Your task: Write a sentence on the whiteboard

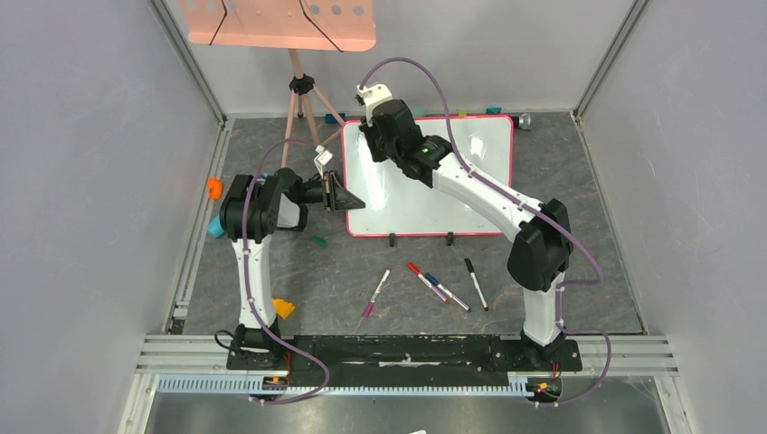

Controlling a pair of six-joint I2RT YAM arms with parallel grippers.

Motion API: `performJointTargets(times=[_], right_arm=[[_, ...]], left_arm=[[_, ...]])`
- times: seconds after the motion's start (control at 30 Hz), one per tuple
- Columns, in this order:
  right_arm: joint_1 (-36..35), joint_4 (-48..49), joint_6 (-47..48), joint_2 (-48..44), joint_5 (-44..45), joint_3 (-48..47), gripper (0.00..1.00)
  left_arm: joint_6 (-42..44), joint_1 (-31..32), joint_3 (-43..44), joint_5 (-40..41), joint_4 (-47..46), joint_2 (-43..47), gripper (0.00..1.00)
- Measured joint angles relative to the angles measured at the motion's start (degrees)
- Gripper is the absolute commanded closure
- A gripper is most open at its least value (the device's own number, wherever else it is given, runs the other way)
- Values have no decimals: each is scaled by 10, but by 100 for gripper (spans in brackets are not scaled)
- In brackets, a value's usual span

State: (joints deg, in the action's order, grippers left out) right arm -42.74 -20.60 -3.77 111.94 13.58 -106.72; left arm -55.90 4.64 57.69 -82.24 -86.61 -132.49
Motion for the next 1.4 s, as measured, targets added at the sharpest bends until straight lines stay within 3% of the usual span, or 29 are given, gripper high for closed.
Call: performJointTargets(times=[0.5, 1.4], right_arm=[[2, 12, 0, 10, -2, 8, 100], [2, 29, 0, -50, -2, 112, 100]], left_arm=[[0, 0, 0, 1, 1, 0, 98], [0, 0, 0, 0, 1, 0, 98]])
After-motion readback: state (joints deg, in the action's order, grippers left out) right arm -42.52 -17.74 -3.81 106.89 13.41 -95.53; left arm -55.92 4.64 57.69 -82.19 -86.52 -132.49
